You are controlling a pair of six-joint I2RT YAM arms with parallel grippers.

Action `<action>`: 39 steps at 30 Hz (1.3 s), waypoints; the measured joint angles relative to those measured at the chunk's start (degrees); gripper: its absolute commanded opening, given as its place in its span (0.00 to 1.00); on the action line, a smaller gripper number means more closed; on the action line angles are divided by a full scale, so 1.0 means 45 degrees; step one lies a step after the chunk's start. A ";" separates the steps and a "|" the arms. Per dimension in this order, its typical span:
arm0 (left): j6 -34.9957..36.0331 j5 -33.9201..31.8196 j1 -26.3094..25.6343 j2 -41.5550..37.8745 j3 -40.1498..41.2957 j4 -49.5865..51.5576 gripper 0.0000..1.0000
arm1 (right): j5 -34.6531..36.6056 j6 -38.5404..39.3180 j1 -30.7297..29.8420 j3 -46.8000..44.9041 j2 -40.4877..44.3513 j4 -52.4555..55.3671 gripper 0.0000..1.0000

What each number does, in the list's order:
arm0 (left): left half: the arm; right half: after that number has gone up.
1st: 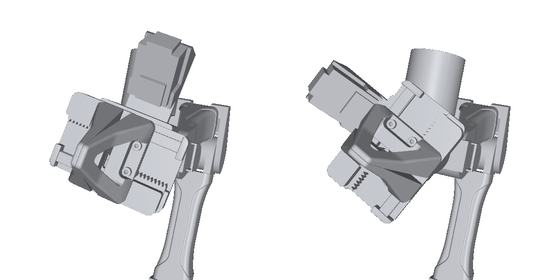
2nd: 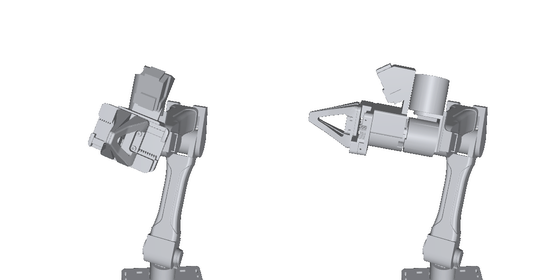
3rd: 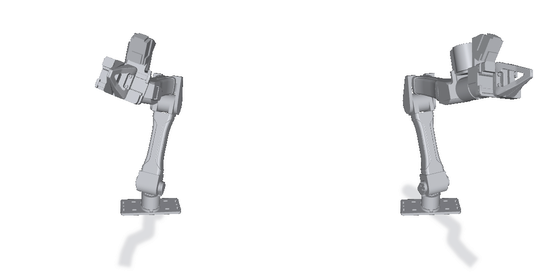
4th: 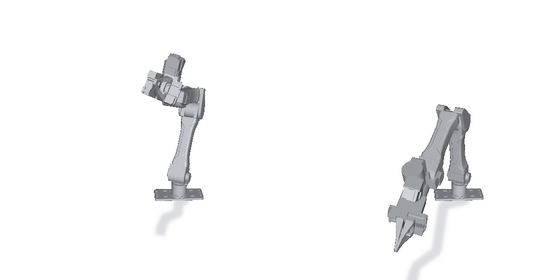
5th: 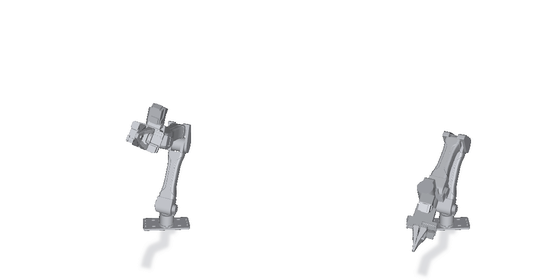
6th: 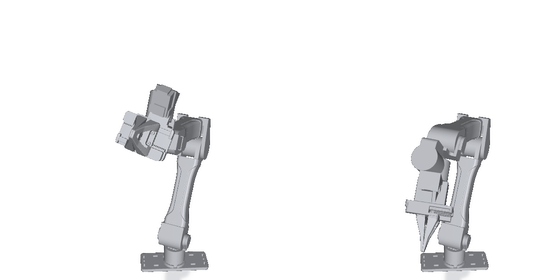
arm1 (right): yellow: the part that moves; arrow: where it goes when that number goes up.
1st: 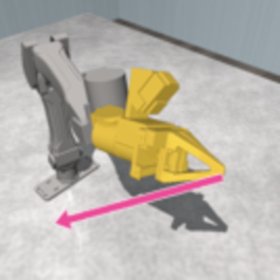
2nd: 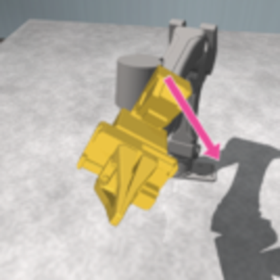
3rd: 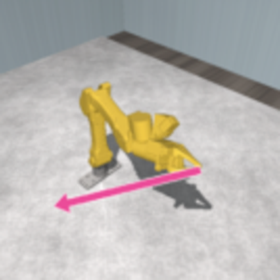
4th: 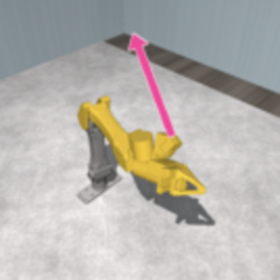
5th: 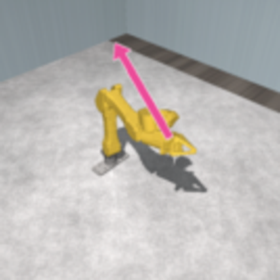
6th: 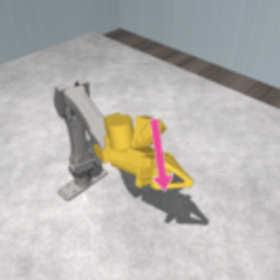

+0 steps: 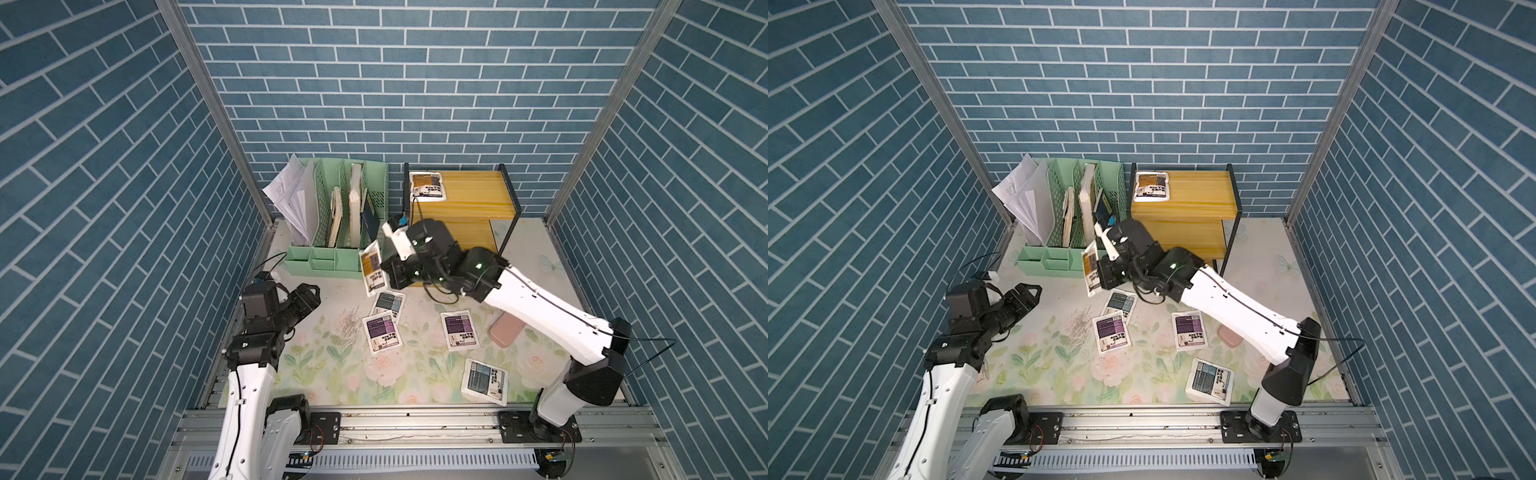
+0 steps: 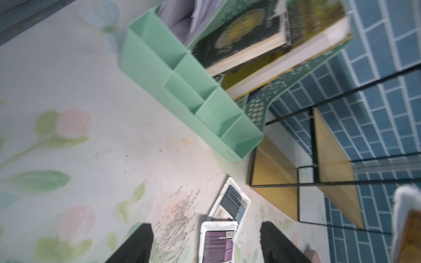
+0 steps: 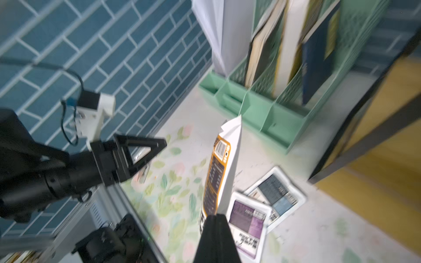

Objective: Place the bagged coffee beans on the shelf by color
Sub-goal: Place the bagged coffee beans on the shelf.

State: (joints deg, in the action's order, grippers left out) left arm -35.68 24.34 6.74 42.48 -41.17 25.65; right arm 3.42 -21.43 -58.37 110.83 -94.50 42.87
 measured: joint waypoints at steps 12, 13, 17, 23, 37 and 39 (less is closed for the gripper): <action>0.2720 0.1506 -0.5931 -0.0325 0.0408 -0.8165 0.82 | 0.4197 0.3847 0.2827 0.4634 0.0840 0.3181 0.00; 0.3113 0.1496 -0.6363 -0.0209 0.0476 -0.8772 0.82 | 0.4367 0.4022 0.3050 0.4609 0.0835 0.3177 0.00; 0.4677 0.1588 -0.7456 0.0821 0.0189 -1.0389 0.80 | 0.4755 0.4794 0.4104 0.4284 0.0782 0.3123 0.00; 0.5887 0.1608 -0.7597 0.1758 0.0063 -1.1502 0.81 | 0.3871 0.5377 0.5697 0.4269 0.0136 0.2817 0.00; 0.7198 0.1180 -0.7650 0.1729 0.0228 -1.1837 0.81 | 0.1481 0.6091 0.7839 0.4741 -0.2312 0.1855 0.00; 0.7359 0.1122 -0.7650 0.1666 0.0296 -1.1735 0.81 | 0.1481 0.6203 0.7839 0.4940 -0.2710 0.1792 0.00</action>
State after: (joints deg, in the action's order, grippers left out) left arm -2.57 29.39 -27.68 49.98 -39.83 -27.16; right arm 10.09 6.48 -23.09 133.05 -106.69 50.94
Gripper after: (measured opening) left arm 0.806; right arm 0.043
